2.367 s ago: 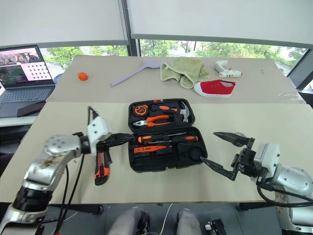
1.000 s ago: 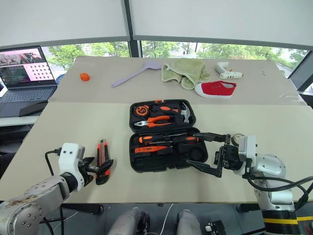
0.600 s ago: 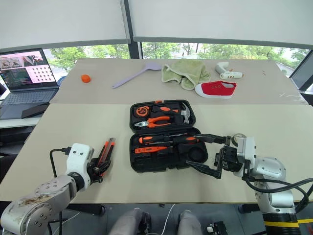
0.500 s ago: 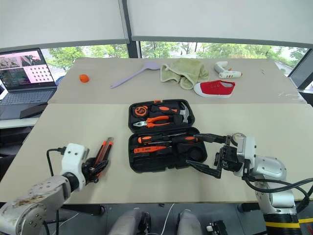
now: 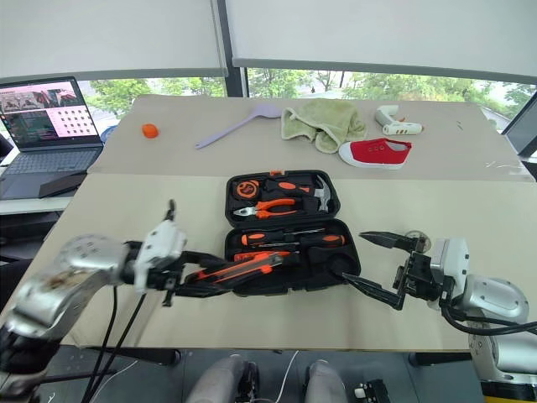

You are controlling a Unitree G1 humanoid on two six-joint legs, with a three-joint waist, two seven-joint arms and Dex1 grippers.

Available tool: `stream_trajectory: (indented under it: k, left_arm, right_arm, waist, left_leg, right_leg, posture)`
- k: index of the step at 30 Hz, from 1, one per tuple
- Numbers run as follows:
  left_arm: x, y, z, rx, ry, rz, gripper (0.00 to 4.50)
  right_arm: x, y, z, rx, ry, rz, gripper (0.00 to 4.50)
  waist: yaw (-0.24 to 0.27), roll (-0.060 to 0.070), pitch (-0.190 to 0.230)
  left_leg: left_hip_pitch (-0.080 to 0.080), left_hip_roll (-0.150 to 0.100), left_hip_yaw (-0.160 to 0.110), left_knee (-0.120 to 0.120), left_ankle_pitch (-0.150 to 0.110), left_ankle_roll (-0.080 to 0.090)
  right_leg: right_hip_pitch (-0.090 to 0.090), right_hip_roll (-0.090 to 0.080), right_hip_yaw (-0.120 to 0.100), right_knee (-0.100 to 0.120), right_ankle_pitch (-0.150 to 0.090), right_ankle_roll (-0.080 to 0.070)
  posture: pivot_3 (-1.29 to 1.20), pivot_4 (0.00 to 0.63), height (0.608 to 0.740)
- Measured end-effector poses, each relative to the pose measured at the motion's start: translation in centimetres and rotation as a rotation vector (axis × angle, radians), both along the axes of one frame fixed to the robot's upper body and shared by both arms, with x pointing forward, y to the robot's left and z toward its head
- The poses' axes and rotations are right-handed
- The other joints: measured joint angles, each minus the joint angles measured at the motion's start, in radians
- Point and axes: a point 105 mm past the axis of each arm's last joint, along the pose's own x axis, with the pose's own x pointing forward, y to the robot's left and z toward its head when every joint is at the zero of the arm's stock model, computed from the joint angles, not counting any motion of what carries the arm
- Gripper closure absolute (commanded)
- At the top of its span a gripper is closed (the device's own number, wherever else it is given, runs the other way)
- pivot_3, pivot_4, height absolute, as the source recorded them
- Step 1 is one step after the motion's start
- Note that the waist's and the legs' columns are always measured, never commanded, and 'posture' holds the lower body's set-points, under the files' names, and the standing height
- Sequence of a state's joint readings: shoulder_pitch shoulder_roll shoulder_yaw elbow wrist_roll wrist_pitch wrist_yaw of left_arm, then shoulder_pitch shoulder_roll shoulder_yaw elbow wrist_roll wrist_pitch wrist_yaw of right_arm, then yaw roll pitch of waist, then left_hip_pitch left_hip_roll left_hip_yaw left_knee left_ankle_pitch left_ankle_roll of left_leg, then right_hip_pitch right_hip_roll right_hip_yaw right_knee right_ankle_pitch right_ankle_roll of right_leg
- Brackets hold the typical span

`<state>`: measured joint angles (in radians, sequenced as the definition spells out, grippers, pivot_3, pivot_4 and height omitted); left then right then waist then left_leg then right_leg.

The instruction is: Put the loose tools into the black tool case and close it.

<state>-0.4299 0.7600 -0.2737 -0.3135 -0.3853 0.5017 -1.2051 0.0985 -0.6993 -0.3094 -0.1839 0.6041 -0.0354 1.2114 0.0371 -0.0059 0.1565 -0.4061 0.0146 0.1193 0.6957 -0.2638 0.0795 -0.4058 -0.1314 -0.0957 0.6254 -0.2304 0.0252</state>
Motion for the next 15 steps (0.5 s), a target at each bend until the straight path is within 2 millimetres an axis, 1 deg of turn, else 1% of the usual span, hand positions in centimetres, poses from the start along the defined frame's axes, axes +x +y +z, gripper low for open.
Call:
stream_trajectory:
  k: [2,4,6,9,12,15]
  left_arm:
    - [0.9,-1.1,-0.6,0.046,-0.018,-0.008,2.81]
    - [1.7,-2.4,-1.2,0.083,-0.029,-0.022,2.81]
    - [2.0,-3.4,-1.3,0.098,-0.041,-0.042,2.81]
    - [2.2,-4.6,-1.5,0.119,-0.046,-0.058,2.81]
    - [2.4,-4.9,-2.2,0.16,-0.052,-0.047,2.81]
    - [2.5,-4.9,-2.4,0.18,-0.054,-0.03,2.81]
  right_arm:
    - [-0.6,-0.6,-0.4,0.002,0.012,-0.04,0.0]
    - [-1.2,-0.6,-0.7,0.001,0.016,-0.056,0.0]
    - [-1.7,-0.5,-1.0,-0.009,0.022,-0.053,0.0]
    - [-1.9,-0.4,-1.0,-0.012,0.021,-0.054,0.0]
    - [-2.0,-0.4,-1.1,-0.011,0.02,-0.059,0.0]
    - [-2.1,-0.4,-1.1,-0.01,0.019,-0.067,0.0]
  waist:
    - [0.001,-0.001,0.0]
    - [0.0,-0.001,0.001]
    - [-0.002,-0.002,0.001]
    - [-0.001,-0.002,0.001]
    - [-0.001,-0.002,0.001]
    - [0.0,-0.002,0.001]
  left_leg:
    - [0.0,0.0,0.0,0.0,0.0,0.0]
    - [0.0,0.0,0.0,0.0,0.0,0.001]
    - [0.0,0.0,0.0,0.0,-0.001,0.001]
    - [0.0,0.0,0.0,0.001,-0.001,0.002]
    - [0.0,0.0,0.0,0.001,-0.001,0.002]
    - [0.0,0.0,-0.001,0.001,-0.001,0.002]
  right_leg:
    - [0.0,0.0,0.0,0.0,0.0,0.0]
    - [0.0,0.0,0.001,0.0,0.0,0.0]
    - [0.0,0.0,0.001,0.0,0.0,0.001]
    - [0.0,0.0,0.001,0.0,0.0,0.001]
    - [0.0,0.0,0.001,0.0,0.0,0.001]
    - [0.0,0.0,0.001,0.0,0.0,0.001]
  posture:
    - [0.0,0.15,0.74]
    - [0.0,0.15,0.74]
    - [0.0,0.15,0.74]
    - [0.0,0.15,0.74]
    - [0.0,0.15,0.74]
    - [0.0,0.15,0.74]
